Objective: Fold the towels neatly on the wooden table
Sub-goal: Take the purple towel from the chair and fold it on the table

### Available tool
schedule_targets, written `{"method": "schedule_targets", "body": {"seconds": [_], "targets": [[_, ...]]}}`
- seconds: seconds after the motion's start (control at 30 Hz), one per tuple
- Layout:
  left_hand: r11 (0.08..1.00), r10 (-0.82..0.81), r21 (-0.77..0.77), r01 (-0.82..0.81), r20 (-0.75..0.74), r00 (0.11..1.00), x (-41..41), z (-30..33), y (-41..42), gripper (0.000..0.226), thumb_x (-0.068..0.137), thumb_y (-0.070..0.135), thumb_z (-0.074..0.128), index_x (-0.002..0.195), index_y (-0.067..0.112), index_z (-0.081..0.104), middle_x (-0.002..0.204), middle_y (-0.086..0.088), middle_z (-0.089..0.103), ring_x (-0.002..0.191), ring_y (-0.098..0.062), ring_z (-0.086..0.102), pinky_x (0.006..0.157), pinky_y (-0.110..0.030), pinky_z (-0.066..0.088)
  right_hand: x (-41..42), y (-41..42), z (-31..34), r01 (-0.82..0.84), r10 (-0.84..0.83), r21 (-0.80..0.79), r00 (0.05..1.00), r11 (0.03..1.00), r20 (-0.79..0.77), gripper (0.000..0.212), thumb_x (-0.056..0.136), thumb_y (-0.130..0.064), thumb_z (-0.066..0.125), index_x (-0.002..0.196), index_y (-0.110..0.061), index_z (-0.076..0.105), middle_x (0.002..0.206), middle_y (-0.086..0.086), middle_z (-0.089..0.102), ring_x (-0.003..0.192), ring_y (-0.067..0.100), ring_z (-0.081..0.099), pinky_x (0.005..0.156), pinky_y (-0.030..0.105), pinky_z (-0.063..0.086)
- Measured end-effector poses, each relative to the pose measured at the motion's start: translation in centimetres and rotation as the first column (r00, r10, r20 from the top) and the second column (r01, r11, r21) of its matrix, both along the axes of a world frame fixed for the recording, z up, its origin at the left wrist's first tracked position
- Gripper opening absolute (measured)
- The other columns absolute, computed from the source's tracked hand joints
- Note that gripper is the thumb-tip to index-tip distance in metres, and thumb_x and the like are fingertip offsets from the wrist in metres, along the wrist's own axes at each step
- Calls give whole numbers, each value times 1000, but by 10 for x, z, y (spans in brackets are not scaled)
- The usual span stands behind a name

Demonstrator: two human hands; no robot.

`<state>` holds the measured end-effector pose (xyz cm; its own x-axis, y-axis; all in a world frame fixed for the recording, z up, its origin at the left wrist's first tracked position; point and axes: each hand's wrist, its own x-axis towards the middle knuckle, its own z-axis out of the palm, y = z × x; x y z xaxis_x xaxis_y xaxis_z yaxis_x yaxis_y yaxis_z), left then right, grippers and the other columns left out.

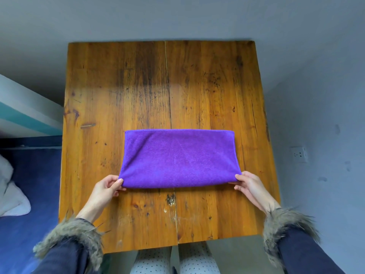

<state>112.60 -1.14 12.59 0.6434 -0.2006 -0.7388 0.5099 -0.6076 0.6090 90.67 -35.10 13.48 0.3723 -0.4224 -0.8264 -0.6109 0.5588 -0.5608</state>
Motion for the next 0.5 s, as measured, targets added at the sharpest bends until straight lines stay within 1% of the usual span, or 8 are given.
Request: {"method": "schedule_targets", "body": {"seconds": [0.03, 0.1, 0.17, 0.27, 0.3, 0.37, 0.43, 0.5], "targets": [[1000, -6, 1, 6, 5, 1000, -1, 1, 1, 9, 93, 6, 51, 87, 6, 58, 72, -9, 62, 52, 3, 57, 49, -11, 41, -1, 0, -2, 11, -11, -8, 1000, 1000, -2, 17, 92, 0, 45, 78, -6, 52, 91, 9, 64, 82, 19, 60, 57, 21, 45], [1000, -9, 5, 9, 19, 1000, -4, 1, 1, 8, 93, 7, 52, 88, 7, 58, 70, -6, 60, 56, -3, 53, 53, -16, 38, -3, 0, -4, -6, 6, -35, 1000, 999, -13, 17, 92, -1, 46, 78, -7, 52, 92, 10, 62, 82, 18, 57, 55, 21, 44], [1000, 9, 5, -9, 23, 1000, -6, 1, 1, 6, 91, 7, 55, 87, 10, 59, 70, -2, 60, 61, -8, 49, 54, -16, 37, -2, 0, -5, -117, 111, -103, 992, 988, -62, 15, 93, -5, 48, 79, -8, 53, 90, 10, 61, 79, 19, 55, 56, 23, 41], [999, -13, 33, 11, 34, 999, -4, 6, -6, 2, 89, 10, 60, 88, 10, 62, 72, 1, 61, 56, -3, 49, 51, -7, 37, 3, -2, -5, -336, 304, -204, 937, 919, -173, 12, 93, -12, 53, 82, -8, 56, 77, 7, 58, 69, 17, 51, 57, 21, 36], [998, -35, 46, 34, 33, 999, -2, 9, -9, 4, 89, 13, 61, 89, 10, 63, 72, 2, 60, 59, -5, 48, 52, -7, 37, 6, -4, -6, -383, 343, -221, 918, 897, -200, 14, 92, -17, 55, 82, -7, 58, 75, 6, 56, 68, 16, 49, 60, 23, 36], [996, -68, 64, 67, 22, 997, 10, 12, -16, 13, 89, 24, 61, 90, 12, 65, 71, 2, 57, 63, -12, 45, 58, -12, 36, 16, -11, -7, -439, 380, -262, 891, 859, -248, 27, 90, -30, 58, 82, -4, 61, 73, 5, 54, 69, 16, 47, 64, 27, 35], [994, -84, 71, 83, 12, 996, 27, 12, -25, 21, 89, 33, 59, 92, 14, 67, 73, 1, 57, 63, -13, 43, 58, -19, 32, 29, -18, -7, -414, 351, -312, 905, 855, -239, 37, 91, -38, 55, 84, -3, 64, 77, 4, 59, 70, 15, 50, 64, 27, 37], [997, -61, 54, 60, 17, 998, 47, 8, -37, 26, 88, 36, 58, 96, 13, 67, 80, -2, 60, 62, -11, 42, 55, -24, 27, 47, -27, -8, -319, 274, -335, 946, 886, -174, 43, 93, -39, 51, 91, 1, 65, 85, 5, 63, 72, 13, 53, 58, 20, 38]]}}
